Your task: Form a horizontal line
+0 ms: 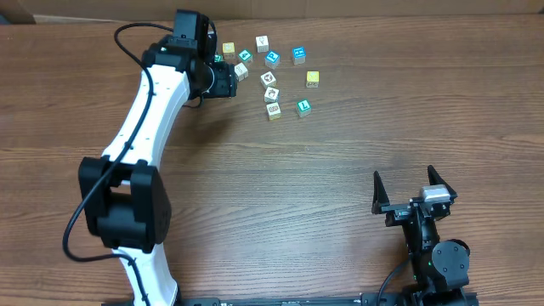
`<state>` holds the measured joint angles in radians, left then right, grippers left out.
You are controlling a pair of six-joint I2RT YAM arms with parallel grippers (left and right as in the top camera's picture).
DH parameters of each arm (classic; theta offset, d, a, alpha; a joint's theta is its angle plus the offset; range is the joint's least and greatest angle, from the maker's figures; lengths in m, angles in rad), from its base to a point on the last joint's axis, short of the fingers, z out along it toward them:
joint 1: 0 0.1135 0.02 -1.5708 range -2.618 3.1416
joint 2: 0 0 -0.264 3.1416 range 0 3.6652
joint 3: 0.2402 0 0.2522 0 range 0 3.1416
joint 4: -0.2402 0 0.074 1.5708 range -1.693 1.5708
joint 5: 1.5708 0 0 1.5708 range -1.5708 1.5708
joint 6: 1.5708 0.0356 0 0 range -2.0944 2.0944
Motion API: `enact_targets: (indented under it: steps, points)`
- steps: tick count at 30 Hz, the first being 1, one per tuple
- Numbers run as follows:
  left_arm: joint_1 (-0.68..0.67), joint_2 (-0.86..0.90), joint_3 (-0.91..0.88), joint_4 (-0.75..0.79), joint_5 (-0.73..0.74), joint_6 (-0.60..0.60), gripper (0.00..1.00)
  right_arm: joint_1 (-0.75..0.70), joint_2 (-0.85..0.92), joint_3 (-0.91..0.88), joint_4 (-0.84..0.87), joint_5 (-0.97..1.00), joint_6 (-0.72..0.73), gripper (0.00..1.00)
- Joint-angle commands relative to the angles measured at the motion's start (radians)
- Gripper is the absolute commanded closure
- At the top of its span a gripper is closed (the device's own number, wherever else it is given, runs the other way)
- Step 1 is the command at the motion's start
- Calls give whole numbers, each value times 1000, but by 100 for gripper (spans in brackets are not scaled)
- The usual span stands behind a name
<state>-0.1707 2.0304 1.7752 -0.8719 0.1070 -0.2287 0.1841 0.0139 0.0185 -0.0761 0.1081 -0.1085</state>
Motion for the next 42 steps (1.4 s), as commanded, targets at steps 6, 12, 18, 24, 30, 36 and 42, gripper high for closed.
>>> enact_targets:
  steps: [6,12,18,24,30,36,42]
  points:
    - [-2,58,26,67,-14,43,28,-3,-11,-10,3,-5,-5,0]
    - [-2,75,26,84,-34,58,28,-3,-11,-10,3,-4,-5,0]
    - [-2,76,26,88,-67,58,28,-3,-11,-10,3,-5,-5,0]
    - [-2,76,26,87,-66,57,27,-3,-11,-10,3,-5,-5,0]
    - [-2,76,26,87,-66,57,24,-3,-11,-10,3,-5,-5,0]
    - [-2,76,26,87,-66,57,23,-3,-11,-10,3,-5,-5,0]
    - [-2,76,26,87,-66,57,23,-3,-11,-10,3,-5,-5,0]
